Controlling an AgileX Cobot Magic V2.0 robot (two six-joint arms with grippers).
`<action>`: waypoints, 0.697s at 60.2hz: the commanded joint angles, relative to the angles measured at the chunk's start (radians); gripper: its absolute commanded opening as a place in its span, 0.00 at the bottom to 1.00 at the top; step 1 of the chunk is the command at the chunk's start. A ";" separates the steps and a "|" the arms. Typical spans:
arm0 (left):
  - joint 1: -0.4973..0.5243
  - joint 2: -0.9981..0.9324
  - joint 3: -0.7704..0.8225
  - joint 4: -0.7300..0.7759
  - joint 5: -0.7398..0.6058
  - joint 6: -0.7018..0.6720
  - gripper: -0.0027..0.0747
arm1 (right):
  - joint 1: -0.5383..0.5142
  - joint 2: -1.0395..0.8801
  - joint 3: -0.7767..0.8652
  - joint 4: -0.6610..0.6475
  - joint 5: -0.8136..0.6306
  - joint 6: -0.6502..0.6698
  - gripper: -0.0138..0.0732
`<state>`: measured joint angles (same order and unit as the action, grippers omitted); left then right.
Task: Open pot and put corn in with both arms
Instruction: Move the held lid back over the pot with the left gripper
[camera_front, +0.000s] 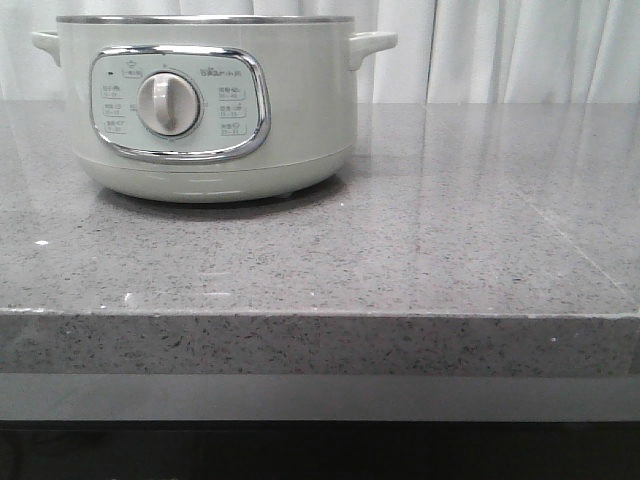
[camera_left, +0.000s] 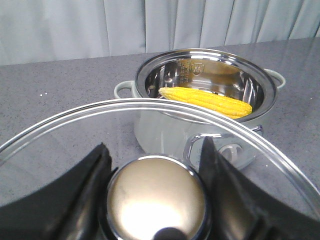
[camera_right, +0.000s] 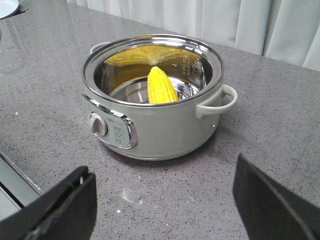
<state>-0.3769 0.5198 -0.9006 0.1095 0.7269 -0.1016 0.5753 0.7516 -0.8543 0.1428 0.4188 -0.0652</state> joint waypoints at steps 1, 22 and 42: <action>0.002 0.003 -0.036 -0.026 -0.194 -0.006 0.34 | -0.003 -0.007 -0.024 -0.005 -0.080 -0.007 0.83; 0.002 0.178 -0.054 -0.134 -0.453 -0.005 0.34 | -0.003 -0.007 -0.024 -0.005 -0.079 -0.007 0.83; -0.013 0.518 -0.248 -0.134 -0.491 -0.005 0.34 | -0.003 -0.007 -0.024 -0.005 -0.079 -0.007 0.83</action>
<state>-0.3769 0.9856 -1.0540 -0.0162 0.4017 -0.1016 0.5753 0.7516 -0.8543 0.1428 0.4188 -0.0652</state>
